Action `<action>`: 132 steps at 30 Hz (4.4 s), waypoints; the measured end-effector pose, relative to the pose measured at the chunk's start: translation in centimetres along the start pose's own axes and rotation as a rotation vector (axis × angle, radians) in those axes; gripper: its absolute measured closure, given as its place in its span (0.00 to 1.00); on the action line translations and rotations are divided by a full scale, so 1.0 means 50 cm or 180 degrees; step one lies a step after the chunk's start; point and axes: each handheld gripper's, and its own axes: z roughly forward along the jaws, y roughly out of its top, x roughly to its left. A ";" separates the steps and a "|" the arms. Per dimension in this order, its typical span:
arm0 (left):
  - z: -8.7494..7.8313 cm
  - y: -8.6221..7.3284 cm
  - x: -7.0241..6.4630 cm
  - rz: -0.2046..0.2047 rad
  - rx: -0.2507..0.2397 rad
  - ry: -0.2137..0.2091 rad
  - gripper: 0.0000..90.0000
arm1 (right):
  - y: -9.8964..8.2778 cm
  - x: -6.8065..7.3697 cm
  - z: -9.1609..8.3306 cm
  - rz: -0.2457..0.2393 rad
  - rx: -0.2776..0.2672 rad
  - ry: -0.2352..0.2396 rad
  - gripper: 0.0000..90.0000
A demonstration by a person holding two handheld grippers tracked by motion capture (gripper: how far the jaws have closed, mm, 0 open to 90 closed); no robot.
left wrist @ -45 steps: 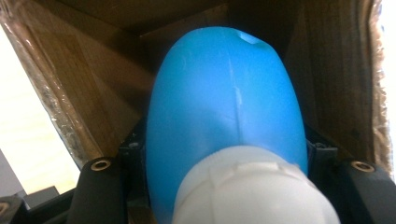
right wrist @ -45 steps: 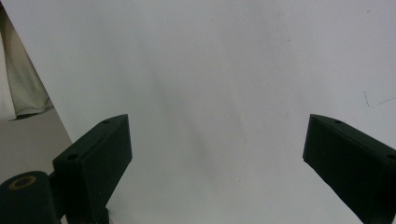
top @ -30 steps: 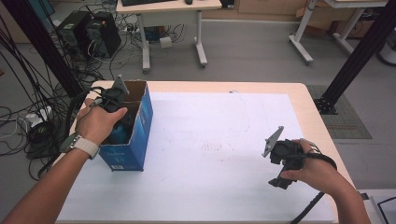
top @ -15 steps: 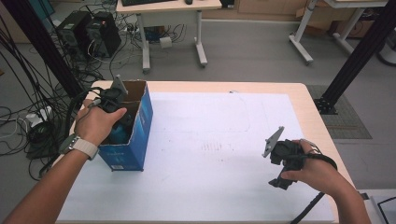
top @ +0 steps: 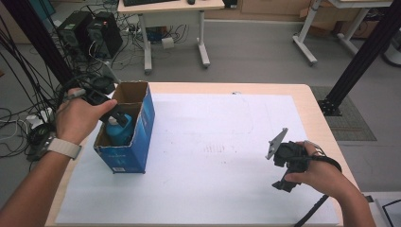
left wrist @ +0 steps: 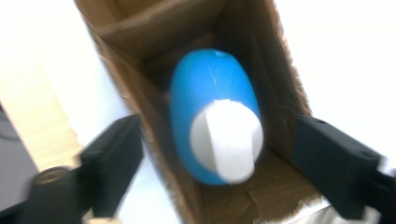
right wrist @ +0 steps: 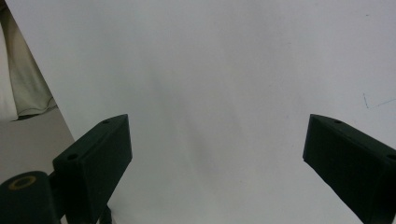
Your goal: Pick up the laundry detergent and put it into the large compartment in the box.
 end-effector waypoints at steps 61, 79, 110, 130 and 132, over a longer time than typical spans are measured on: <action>-0.054 0.092 -0.348 0.3454 0.0328 -0.0136 0.10 | 0.007 0.019 -0.024 0.0197 0.0081 -0.0017 0.07; 0.041 0.092 -0.414 0.3750 0.0514 -0.0196 0.10 | 0.005 0.025 -0.030 0.0224 0.0093 -0.0061 0.07; 0.077 0.052 -0.431 0.3746 0.0517 -0.0169 0.10 | 0.013 0.043 -0.034 0.0254 0.0098 -0.0102 0.06; 0.069 0.042 -0.429 0.3726 0.0472 -0.0159 0.10 | 0.010 0.047 -0.033 0.0199 0.0056 -0.0142 0.06; 0.069 0.041 -0.431 0.3733 0.0484 -0.0156 0.10 | 0.012 0.045 -0.032 0.0185 0.0055 -0.0138 0.06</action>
